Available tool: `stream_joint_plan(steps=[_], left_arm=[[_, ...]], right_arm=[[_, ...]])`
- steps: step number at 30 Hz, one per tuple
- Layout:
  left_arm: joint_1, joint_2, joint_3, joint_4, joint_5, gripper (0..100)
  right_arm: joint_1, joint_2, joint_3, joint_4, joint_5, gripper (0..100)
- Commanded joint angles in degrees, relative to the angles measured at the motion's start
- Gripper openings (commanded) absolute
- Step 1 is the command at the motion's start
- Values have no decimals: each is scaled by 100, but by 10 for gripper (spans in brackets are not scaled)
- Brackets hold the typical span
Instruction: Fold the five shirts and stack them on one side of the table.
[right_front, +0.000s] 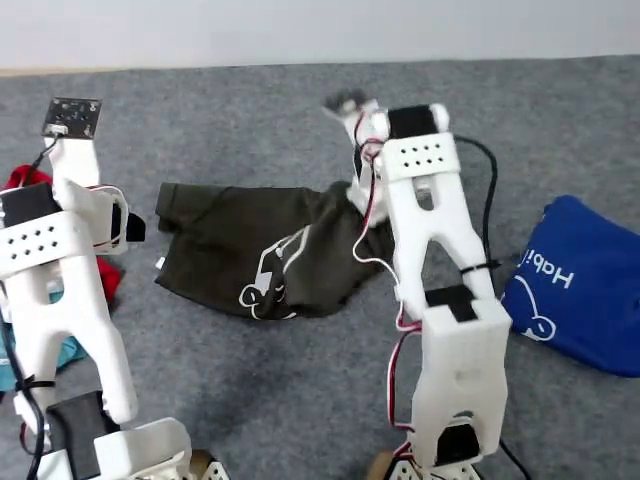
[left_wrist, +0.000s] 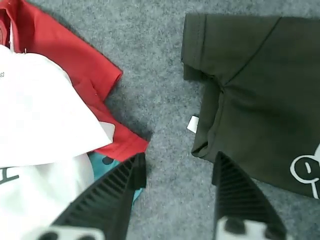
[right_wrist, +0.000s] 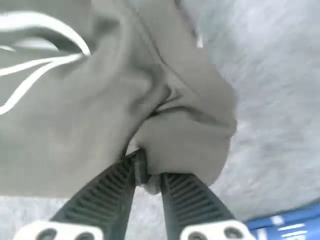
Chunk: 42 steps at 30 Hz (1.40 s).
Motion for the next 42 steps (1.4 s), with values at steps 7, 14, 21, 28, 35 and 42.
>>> stream_joint_plan(steps=[7,14,21,28,35,42], left_arm=[[703,-53,127,580,-334,215],[2022,-44,136,1187,-422,143],[3270,-9,743,897,-396,143],[3930,-53,1798,431,-422,141],[3789,0,1842,-554,-501,141],[2927,527,1262,-2198,-457,144]], right_arm=[[-418,-1376,-2435,180,62,10],[-382,-1437,-3525,189,53,9],[-303,-1446,-3798,207,53,9],[145,-1446,-3886,207,53,9],[207,-1631,-3842,224,53,9],[330,-1921,-3376,233,79,9]])
